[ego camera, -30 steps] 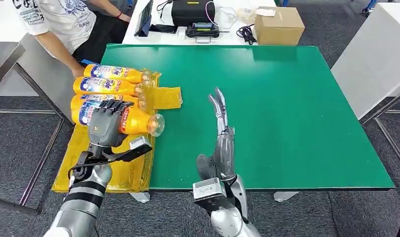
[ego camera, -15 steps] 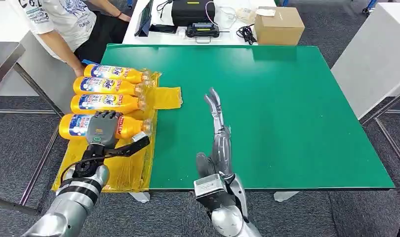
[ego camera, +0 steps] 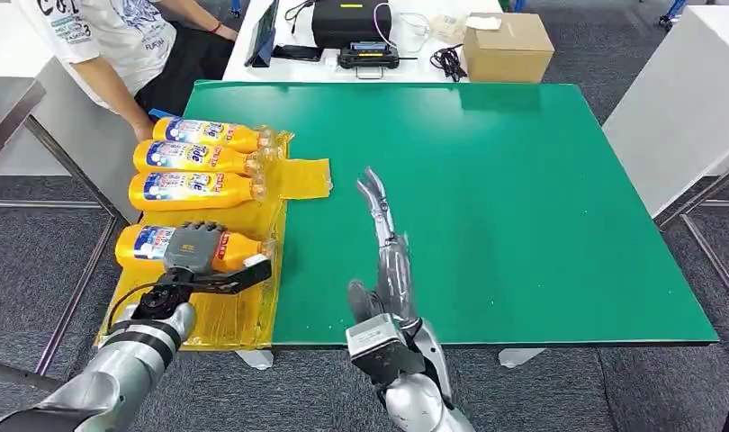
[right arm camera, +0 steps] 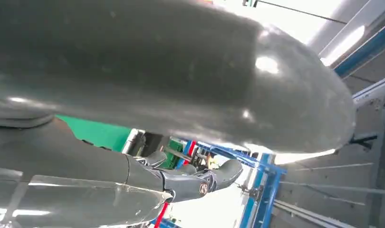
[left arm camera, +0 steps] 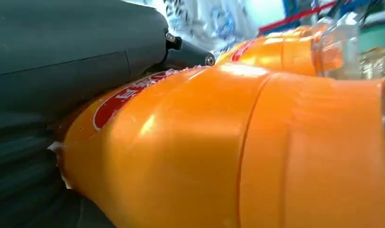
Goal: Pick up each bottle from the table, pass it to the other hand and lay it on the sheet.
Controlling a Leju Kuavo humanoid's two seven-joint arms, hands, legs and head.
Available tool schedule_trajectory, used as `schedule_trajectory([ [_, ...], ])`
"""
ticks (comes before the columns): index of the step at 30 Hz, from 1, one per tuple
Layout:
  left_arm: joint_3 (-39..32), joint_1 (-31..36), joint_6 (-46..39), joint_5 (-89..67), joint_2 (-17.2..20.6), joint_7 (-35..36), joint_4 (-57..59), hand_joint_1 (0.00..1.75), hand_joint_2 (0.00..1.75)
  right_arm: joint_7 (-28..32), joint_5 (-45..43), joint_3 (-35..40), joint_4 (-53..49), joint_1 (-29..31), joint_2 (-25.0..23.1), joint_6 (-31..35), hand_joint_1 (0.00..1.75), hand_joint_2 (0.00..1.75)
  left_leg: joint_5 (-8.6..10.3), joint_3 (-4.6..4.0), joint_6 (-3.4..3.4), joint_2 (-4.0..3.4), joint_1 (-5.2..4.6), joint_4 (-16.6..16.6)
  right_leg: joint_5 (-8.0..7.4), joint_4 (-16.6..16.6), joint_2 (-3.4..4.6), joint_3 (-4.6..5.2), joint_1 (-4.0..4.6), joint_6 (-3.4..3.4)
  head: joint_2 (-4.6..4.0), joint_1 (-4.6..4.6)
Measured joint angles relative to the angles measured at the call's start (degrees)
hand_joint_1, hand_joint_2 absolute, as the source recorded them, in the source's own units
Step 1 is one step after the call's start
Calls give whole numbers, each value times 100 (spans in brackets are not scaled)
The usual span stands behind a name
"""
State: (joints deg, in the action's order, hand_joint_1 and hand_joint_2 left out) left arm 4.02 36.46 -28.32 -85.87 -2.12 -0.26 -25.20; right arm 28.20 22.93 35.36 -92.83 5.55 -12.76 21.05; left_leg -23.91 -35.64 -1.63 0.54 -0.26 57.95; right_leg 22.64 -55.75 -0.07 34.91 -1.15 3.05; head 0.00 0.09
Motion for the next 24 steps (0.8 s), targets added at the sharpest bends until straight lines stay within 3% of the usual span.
schedule_trajectory([
  [1,-9,5,39,71,0,-45,17,0,0,0,2,-2,0,-5,0,-15,0,0,0,5,0,0,0,0,0,0,0,-4,0,0,0,0],
  [4,-142,35,263,506,-4,-363,52,0,0,-7,22,-9,0,-22,0,-35,0,0,0,9,0,0,1,0,0,0,0,-6,1,0,0,0],
  [12,-1021,266,2156,2431,-116,-1559,65,0,0,-24,-9,-33,105,-12,-2,-151,0,0,1,39,-1,44,-1,-2,12,2,-32,-52,-2,-7,0,0],
  [24,-1890,291,4278,4348,-240,-2288,65,0,0,30,-170,-42,546,107,-17,-177,0,0,2,70,2,34,1,-3,8,0,-28,-78,1,-8,0,2],
])
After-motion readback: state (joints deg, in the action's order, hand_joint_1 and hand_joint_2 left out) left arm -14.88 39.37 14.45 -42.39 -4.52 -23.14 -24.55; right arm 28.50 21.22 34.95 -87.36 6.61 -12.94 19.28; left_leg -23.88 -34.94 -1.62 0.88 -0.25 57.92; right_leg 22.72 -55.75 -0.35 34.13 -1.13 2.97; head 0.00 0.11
